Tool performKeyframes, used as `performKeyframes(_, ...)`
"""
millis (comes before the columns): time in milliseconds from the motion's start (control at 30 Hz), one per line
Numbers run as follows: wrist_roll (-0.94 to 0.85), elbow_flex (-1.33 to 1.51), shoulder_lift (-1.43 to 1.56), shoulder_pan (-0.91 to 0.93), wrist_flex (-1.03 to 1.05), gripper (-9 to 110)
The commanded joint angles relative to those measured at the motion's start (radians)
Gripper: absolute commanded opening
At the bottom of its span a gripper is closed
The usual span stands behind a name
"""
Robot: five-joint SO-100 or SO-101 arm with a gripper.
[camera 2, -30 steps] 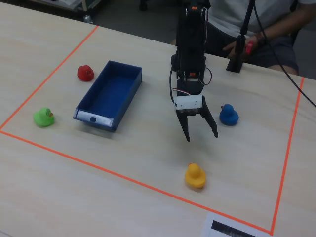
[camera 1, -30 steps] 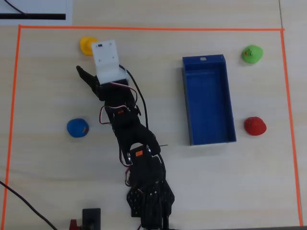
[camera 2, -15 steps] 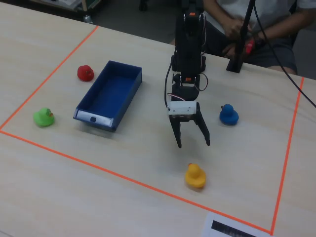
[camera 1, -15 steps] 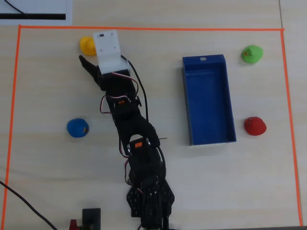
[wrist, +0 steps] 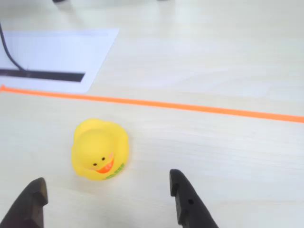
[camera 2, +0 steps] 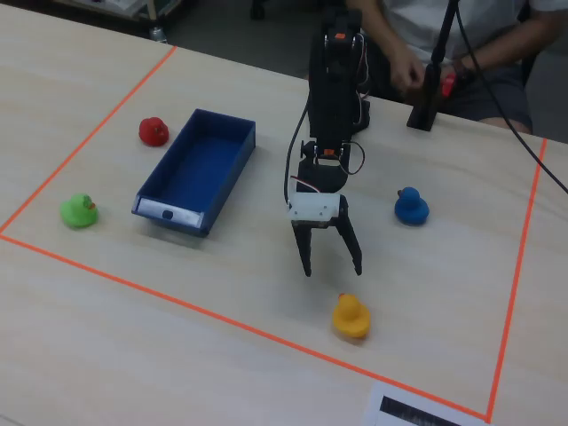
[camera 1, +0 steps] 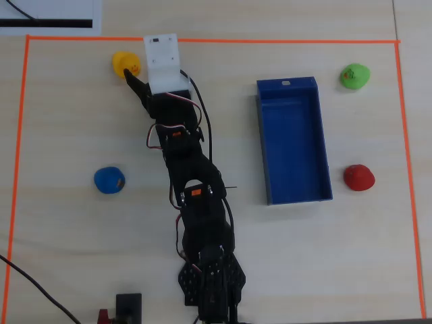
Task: Grasp yellow duck and put it into box.
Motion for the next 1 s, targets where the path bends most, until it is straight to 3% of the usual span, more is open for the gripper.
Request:
performKeyframes(0,0.003,-0.080,-0.037,-0.014,-0.009,34)
performKeyframes(967,0.006,-0.416,-0.281,-0.069,0.097,34)
